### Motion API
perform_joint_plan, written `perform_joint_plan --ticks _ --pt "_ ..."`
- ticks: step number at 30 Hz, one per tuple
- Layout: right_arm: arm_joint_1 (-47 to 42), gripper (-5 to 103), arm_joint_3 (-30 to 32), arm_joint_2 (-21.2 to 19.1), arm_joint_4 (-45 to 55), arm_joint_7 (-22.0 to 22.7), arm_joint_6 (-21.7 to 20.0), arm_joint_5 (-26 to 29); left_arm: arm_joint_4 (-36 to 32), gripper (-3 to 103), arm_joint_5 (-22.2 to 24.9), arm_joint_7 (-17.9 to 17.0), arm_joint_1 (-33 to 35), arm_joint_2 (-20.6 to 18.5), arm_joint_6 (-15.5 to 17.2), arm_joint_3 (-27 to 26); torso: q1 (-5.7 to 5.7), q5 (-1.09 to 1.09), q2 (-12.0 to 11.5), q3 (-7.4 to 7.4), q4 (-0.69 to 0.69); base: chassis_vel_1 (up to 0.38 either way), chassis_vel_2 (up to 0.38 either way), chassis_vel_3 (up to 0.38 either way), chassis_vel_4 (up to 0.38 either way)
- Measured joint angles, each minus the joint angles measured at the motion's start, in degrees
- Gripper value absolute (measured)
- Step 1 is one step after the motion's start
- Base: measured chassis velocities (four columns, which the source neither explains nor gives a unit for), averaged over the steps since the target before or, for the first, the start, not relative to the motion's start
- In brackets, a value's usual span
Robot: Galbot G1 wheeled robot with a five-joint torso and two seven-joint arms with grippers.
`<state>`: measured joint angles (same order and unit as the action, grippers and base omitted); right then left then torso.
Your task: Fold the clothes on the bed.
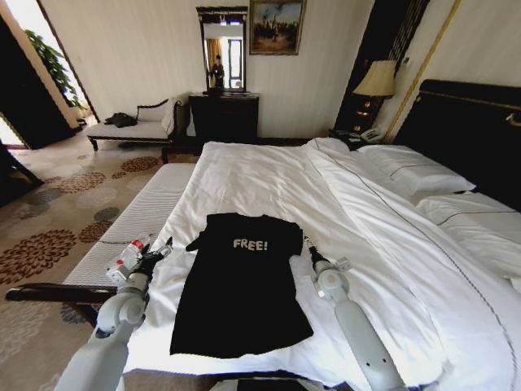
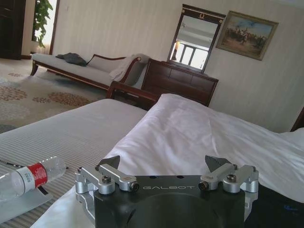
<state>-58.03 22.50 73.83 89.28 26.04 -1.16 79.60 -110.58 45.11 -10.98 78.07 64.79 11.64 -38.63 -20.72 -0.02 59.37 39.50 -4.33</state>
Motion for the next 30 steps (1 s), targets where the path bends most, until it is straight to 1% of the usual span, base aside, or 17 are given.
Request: perform_joint_plan --ticks 1,5,6,8,9,10,11,15,17,21,23,24,25,30 --pt "0.0 87 0.0 0.0 0.0 0.0 0.0 0.0 0.0 100 0.0 0.0 0.0 0.0 0.0 0.0 0.0 0.0 0.0 0.0 0.0 0.0 0.0 0.0 0.0" --pt "0.3 66 -0.2 0.8 -0.1 -0.6 0.1 0.2 0.0 100 -0.5 -0.8 0.7 0.2 0.2 -0.8 0.0 -0.02 0.0 0.01 0.0 0.0 0.0 0.0 0.0" --pt "0.3 66 -0.2 0.8 -0.1 -0.6 0.1 0.2 0.0 100 -0.5 -0.8 0.7 0.2 0.2 -0.8 0.0 -0.02 0.0 0.01 0.0 0.0 0.0 0.0 0.0" --pt "0.7 54 -0.5 1.2 -0.7 -0.9 0.2 0.0 0.0 100 -0.5 -1.1 1.0 0.3 0.3 -1.3 0.0 -0.01 0.0 0.0 0.0 0.0 0.0 0.0 0.0" --pt "0.9 54 -0.6 1.3 -1.0 -0.9 0.3 -0.2 0.0 100 -0.5 -1.2 1.1 0.3 0.4 -1.5 0.0 -0.01 0.0 0.0 0.01 0.0 0.0 0.0 0.0" --pt "1.1 49 -0.7 1.4 -1.4 -1.0 0.3 -0.5 0.0 100 -0.5 -1.4 1.1 0.3 0.4 -1.7 0.0 -0.01 0.0 0.0 0.0 0.0 0.0 0.0 0.0" --pt "1.1 49 -0.7 1.4 -1.4 -1.0 0.3 -0.5 0.0 100 -0.5 -1.4 1.1 0.3 0.4 -1.7 0.0 -0.01 0.0 0.0 0.0 0.0 0.0 0.0 0.0" --pt "1.8 28 -1.3 1.3 -2.6 -1.0 0.5 -1.5 -0.3 100 -0.2 -1.8 1.5 0.3 0.7 -2.3 0.0 -0.01 0.0 0.0 0.0 0.0 0.0 0.0 0.0" --pt "1.9 28 -1.4 1.2 -2.8 -1.0 0.5 -1.7 -0.4 100 -0.2 -1.9 1.6 0.3 0.8 -2.3 0.0 -0.01 0.0 0.0 0.0 0.0 0.0 0.0 0.0" --pt "2.4 7 -1.7 1.0 -3.0 -0.9 0.6 -2.0 -0.4 100 -0.1 -2.1 1.6 0.4 0.9 -2.4 0.0 -0.01 0.0 0.0 0.0 0.0 0.0 0.0 0.0" --pt "2.5 7 -1.8 0.9 -3.0 -0.9 0.6 -2.1 -0.4 100 -0.1 -2.1 1.6 0.4 0.9 -2.4 0.0 -0.01 0.0 0.0 0.0 0.0 0.0 0.0 0.0" --pt "2.6 2 -2.0 0.9 -3.1 -0.9 0.6 -2.3 -0.3 100 -0.1 -2.2 1.6 0.5 0.9 -2.4 0.0 -0.01 0.0 0.0 0.0 0.0 0.0 0.0 0.0" --pt "2.7 1 -2.1 0.9 -3.2 -1.0 0.6 -2.4 -0.2 100 -0.1 -2.2 1.6 0.5 0.9 -2.4 0.0 -0.01 0.0 0.0 0.0 0.0 0.0 0.0 0.0" --pt "3.0 0 -2.4 0.8 -3.5 -1.3 0.9 -2.6 0.2 100 -0.2 -2.4 1.6 0.6 0.9 -2.3 0.0 -0.01 0.0 0.0 0.0 0.0 0.0 0.0 0.0"
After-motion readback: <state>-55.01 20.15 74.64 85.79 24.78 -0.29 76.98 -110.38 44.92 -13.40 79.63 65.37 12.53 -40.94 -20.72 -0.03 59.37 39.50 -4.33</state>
